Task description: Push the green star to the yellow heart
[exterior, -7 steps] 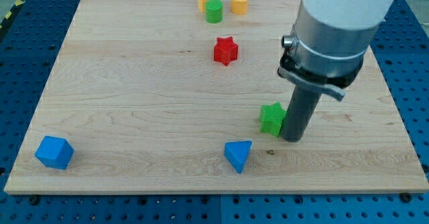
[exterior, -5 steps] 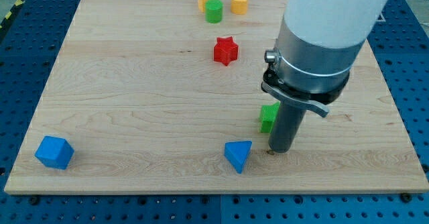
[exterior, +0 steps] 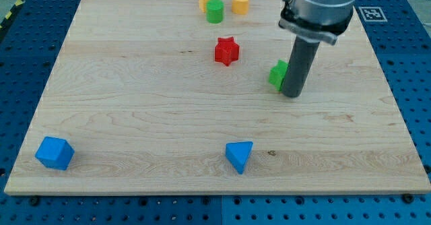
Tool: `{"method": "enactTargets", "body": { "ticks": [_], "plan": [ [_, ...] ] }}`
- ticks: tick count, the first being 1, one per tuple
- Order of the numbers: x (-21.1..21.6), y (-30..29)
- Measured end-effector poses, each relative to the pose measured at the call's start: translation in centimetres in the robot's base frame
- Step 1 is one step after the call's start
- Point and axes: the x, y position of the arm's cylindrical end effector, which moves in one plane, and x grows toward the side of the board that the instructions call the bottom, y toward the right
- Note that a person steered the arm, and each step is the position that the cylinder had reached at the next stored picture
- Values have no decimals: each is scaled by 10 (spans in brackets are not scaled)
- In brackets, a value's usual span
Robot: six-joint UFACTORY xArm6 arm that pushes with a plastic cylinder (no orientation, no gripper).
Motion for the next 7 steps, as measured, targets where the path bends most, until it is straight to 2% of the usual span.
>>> {"method": "enactTargets", "body": {
  "ticks": [2, 3, 5, 7],
  "plan": [
    [-58, -6],
    [-64, -21],
    [-39, -32],
    [-106, -50]
  ]
}}
